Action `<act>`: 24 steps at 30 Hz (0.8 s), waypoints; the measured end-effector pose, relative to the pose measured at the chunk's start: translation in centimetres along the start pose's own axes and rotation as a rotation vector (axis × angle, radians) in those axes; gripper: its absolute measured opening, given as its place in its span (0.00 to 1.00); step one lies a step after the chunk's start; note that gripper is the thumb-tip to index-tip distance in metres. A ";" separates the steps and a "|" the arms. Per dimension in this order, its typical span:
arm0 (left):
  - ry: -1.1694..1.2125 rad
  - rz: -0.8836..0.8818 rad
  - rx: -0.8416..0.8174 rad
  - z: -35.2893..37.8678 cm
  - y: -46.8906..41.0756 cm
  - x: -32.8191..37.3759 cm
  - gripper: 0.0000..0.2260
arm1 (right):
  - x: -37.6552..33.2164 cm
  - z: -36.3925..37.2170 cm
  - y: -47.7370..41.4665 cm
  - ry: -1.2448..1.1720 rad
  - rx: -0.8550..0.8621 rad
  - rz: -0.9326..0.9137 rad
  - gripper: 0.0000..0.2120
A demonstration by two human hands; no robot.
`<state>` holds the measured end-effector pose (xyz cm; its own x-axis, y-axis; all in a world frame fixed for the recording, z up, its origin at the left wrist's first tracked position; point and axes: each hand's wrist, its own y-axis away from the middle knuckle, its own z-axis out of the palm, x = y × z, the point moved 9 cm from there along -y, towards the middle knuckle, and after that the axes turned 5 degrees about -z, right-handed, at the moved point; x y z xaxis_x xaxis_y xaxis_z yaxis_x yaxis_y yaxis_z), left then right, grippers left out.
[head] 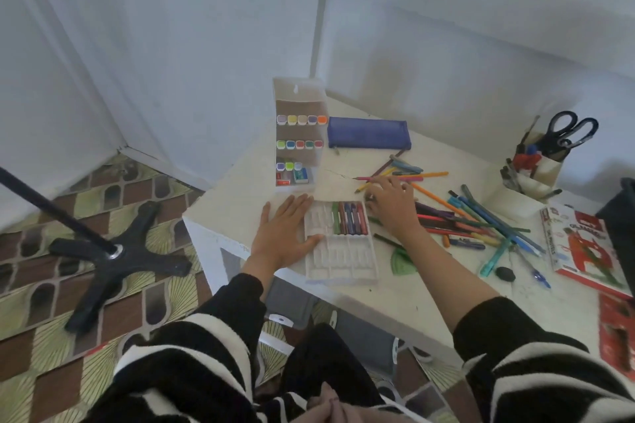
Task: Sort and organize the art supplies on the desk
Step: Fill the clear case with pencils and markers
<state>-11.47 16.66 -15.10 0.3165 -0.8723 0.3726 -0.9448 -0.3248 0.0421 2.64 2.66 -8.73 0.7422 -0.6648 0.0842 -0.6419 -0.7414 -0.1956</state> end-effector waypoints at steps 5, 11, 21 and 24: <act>-0.004 0.004 -0.002 0.2 -0.1 -0.1 0.37 | -1.5 -3.2 1.4 -0.127 0.324 0.003 0.07; -0.004 0.005 0.005 -0.3 0.1 0.2 0.36 | -7.7 -3.8 4.6 -0.491 0.300 -0.381 0.11; -0.012 0.009 0.004 -0.5 0.2 0.6 0.38 | -9.0 -1.3 5.6 -0.431 0.194 -0.478 0.08; -0.015 0.008 0.011 -0.5 0.2 0.5 0.39 | -9.2 -1.7 5.5 -0.409 0.209 -0.453 0.14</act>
<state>-11.51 16.33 -14.45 0.3100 -0.8803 0.3591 -0.9464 -0.3216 0.0287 -8.02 4.55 -8.88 0.9708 -0.1712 -0.1683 -0.2276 -0.8796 -0.4177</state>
